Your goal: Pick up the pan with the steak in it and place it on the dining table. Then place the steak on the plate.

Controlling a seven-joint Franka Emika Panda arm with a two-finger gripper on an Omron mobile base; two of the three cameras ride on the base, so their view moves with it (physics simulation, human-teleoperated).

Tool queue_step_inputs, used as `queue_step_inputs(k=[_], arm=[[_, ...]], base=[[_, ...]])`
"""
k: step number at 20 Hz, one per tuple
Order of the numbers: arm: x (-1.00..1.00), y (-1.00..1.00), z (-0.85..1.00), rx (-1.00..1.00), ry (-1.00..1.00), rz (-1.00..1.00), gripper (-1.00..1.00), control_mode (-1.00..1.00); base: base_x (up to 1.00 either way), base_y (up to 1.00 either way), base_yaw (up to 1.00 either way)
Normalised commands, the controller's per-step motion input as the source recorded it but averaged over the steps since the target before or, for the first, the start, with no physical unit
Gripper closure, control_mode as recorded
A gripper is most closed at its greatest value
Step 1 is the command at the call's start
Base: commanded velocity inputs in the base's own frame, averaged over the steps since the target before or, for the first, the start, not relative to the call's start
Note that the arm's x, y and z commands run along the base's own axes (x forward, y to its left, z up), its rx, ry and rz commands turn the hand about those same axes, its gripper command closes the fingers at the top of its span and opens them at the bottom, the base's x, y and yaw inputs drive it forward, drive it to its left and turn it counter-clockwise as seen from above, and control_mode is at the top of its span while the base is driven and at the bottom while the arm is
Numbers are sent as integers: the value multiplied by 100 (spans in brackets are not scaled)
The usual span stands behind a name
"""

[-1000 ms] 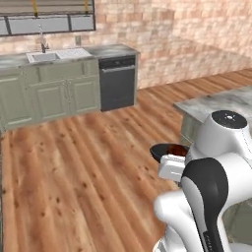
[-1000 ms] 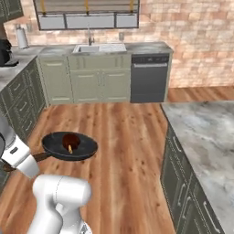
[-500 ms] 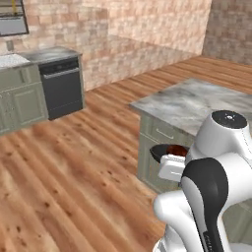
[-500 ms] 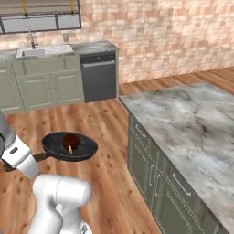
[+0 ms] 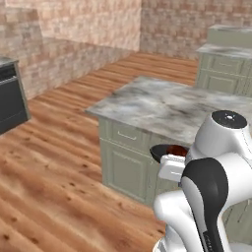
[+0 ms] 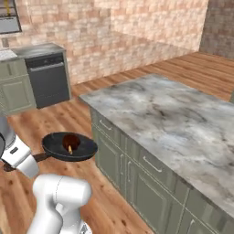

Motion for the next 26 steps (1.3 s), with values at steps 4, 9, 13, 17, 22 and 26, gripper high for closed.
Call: queue_step_inputs(k=[4, 9, 13, 17, 22, 26], arm=[[0, 0, 0, 0, 0, 0, 100, 100], [0, 0, 0, 0, 0, 0, 100, 100], [0, 0, 0, 0, 0, 0, 100, 100], [0, 0, 0, 0, 0, 0, 100, 100], [0, 0, 0, 0, 0, 0, 100, 100], [0, 0, 0, 0, 0, 0, 100, 100]], base=[[3, 0, -49], [3, -1, -49], [4, -4, -48], [2, -11, -47], [0, -14, -22], [0, -4, 0]])
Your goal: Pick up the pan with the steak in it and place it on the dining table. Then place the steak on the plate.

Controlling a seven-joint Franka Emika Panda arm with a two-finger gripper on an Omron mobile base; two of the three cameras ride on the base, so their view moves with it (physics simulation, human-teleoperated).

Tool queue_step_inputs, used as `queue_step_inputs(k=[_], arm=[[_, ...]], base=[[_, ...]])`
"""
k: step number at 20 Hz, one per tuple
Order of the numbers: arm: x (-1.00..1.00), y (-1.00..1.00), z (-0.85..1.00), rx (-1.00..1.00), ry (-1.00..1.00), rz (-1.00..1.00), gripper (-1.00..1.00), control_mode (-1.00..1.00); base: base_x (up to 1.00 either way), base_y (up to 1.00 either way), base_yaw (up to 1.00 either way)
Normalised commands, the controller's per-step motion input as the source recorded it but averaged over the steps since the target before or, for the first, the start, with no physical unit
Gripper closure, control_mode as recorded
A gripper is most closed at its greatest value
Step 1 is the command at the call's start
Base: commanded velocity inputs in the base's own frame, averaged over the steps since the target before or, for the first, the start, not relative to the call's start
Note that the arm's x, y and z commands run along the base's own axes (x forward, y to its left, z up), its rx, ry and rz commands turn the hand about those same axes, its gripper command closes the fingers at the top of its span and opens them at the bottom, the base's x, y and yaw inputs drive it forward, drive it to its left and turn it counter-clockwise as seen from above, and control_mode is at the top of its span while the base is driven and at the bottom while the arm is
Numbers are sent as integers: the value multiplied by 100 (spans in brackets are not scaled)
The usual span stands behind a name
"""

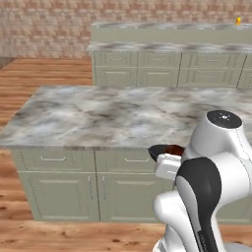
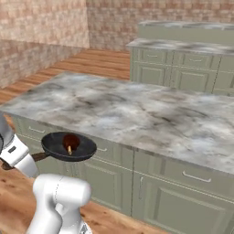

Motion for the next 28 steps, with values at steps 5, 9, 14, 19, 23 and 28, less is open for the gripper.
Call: queue_step_inputs(k=[5, 9, 14, 19, 23, 28], arm=[[0, 0, 0, 0, 0, 0, 100, 100], [0, 0, 0, 0, 0, 0, 100, 100], [0, 0, 0, 0, 0, 0, 100, 100], [0, 0, 0, 0, 0, 0, 100, 100], [0, 0, 0, 0, 0, 0, 100, 100], [0, 0, 0, 0, 0, 0, 100, 100]], base=[[0, -77, 0], [0, -100, 0], [0, -100, 0], [0, -100, 0], [0, -100, 0], [0, -100, 0]])
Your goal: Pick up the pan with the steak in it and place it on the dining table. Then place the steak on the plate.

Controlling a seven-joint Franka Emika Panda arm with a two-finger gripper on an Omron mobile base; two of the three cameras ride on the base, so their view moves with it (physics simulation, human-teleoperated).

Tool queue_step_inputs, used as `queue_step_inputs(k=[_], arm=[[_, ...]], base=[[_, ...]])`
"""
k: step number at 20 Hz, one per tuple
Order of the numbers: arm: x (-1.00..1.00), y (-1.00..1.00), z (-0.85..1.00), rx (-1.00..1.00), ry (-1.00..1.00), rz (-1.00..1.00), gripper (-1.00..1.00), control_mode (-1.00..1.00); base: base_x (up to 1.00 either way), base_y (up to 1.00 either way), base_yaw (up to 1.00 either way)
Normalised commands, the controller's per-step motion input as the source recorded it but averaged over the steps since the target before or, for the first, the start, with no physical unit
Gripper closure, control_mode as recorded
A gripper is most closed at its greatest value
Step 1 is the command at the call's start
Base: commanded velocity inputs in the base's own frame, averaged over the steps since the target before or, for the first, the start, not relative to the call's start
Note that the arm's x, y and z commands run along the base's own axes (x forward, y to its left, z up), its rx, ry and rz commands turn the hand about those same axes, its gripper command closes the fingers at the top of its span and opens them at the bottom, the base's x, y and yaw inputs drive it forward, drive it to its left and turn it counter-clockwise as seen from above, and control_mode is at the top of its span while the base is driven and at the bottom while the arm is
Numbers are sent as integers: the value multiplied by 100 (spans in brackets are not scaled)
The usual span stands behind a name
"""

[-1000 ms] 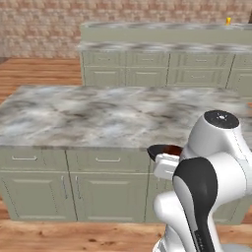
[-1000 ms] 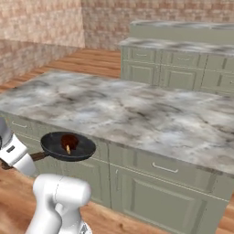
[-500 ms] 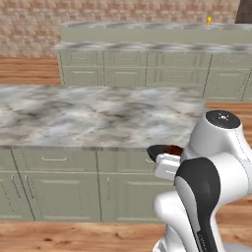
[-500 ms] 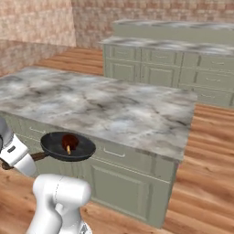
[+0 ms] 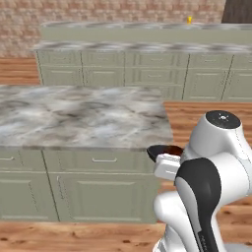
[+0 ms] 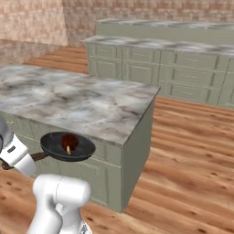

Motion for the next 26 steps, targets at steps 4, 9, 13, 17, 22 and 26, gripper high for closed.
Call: queue_step_inputs(k=[4, 9, 13, 17, 22, 26], arm=[[0, 0, 0, 0, 0, 0, 100, 100], [0, 0, 0, 0, 0, 0, 100, 100], [0, 0, 0, 0, 0, 0, 100, 100], [0, 0, 0, 0, 0, 0, 100, 100], [0, 0, 0, 0, 0, 0, 100, 100], [0, 0, 0, 0, 0, 0, 100, 100]], base=[[0, -100, 0], [0, -100, 0], [0, -100, 0], [0, -100, 0], [12, -98, 0], [64, -70, 0]])
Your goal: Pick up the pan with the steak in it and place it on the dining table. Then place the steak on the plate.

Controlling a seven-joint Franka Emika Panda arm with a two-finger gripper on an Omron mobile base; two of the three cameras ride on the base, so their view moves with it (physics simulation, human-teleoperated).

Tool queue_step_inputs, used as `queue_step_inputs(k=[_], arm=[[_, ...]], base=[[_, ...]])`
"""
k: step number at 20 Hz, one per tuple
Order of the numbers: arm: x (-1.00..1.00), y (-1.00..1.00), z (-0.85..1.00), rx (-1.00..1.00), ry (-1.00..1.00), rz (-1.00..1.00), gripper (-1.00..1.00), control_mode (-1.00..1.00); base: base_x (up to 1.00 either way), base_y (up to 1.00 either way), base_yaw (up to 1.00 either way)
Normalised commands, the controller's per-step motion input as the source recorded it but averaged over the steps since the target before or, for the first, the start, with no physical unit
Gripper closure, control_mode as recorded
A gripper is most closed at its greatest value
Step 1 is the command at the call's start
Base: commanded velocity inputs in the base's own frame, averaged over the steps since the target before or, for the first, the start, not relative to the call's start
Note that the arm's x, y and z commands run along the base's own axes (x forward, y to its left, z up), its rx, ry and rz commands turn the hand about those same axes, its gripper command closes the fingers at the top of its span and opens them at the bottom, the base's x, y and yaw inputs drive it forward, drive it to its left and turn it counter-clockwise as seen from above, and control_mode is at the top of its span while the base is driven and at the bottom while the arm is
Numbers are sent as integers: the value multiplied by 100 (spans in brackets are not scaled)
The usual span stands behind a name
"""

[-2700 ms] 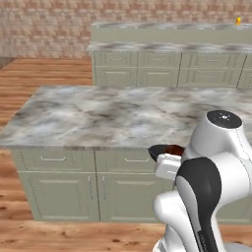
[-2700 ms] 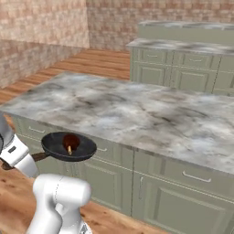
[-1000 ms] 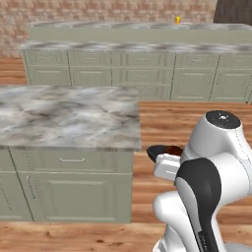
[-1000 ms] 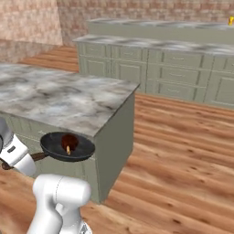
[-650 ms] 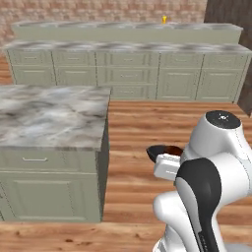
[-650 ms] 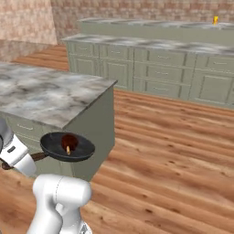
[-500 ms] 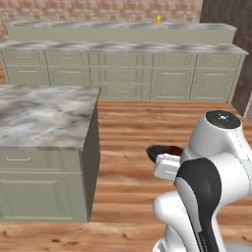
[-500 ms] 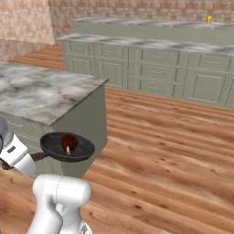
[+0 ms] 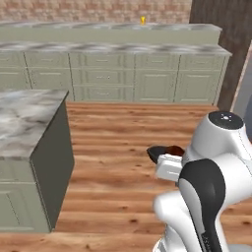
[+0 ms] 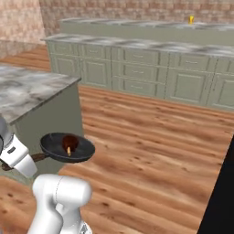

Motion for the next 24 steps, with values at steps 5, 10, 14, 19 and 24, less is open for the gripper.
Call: queue_step_inputs(k=[5, 10, 14, 19, 24], arm=[[0, 0, 0, 0, 0, 0, 100, 100], [0, 0, 0, 0, 0, 0, 100, 100], [0, 0, 0, 0, 0, 0, 100, 100], [0, 0, 0, 0, 0, 0, 100, 100], [0, 0, 0, 0, 0, 0, 100, 100]], base=[[95, -48, -1], [100, -32, -3], [100, -30, -3], [100, -30, -3], [100, -28, -3]])
